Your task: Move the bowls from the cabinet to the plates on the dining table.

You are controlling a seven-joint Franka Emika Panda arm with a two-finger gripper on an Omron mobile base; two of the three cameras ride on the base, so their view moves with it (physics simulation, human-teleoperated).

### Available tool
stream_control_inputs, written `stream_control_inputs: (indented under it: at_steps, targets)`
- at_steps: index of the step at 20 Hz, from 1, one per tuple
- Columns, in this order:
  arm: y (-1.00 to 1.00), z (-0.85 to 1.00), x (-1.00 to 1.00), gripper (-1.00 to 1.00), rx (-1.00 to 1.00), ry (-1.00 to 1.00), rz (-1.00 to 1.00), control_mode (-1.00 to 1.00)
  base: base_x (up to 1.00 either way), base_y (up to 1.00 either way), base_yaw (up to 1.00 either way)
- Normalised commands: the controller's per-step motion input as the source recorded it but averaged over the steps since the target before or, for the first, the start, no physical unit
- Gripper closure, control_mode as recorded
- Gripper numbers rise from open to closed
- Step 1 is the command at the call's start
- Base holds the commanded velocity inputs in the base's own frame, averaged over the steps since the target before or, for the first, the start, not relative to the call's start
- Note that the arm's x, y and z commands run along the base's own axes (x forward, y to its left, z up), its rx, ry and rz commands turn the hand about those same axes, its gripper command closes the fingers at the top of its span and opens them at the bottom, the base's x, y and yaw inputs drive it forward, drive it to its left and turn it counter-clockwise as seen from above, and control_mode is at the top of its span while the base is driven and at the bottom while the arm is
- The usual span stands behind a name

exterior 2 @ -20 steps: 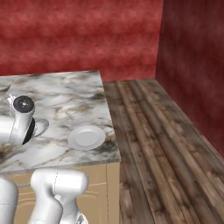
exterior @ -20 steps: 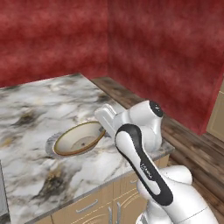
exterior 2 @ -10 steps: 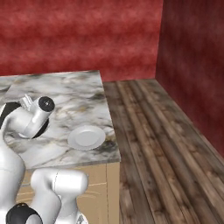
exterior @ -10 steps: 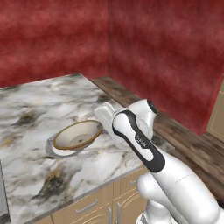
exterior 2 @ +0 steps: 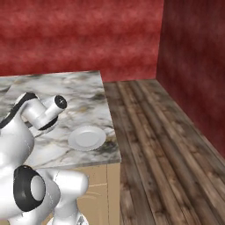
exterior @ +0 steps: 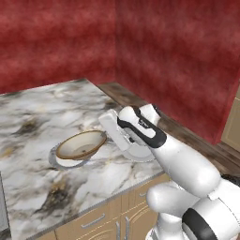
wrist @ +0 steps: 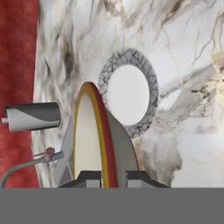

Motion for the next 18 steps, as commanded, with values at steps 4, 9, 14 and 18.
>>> stream_control_inputs:
  at_steps: [4, 9, 14, 18]
  targets:
    - [0.19, -0.13, 0.29, 1.0, 0.05, 0.06, 0.1, -1.0, 0.0, 0.0, 0.0]
    - [0.1, -0.22, 0.23, 1.0, 0.03, 0.01, 0.11, -1.0, 0.0, 0.0, 0.0]
    - [0.05, -0.25, 0.23, 1.0, 0.02, -0.04, 0.13, -1.0, 0.0, 0.0, 0.0]
    - [0.01, -0.17, 0.28, 1.0, 0.05, -0.05, 0.12, -1.0, 0.0, 0.0, 0.0]
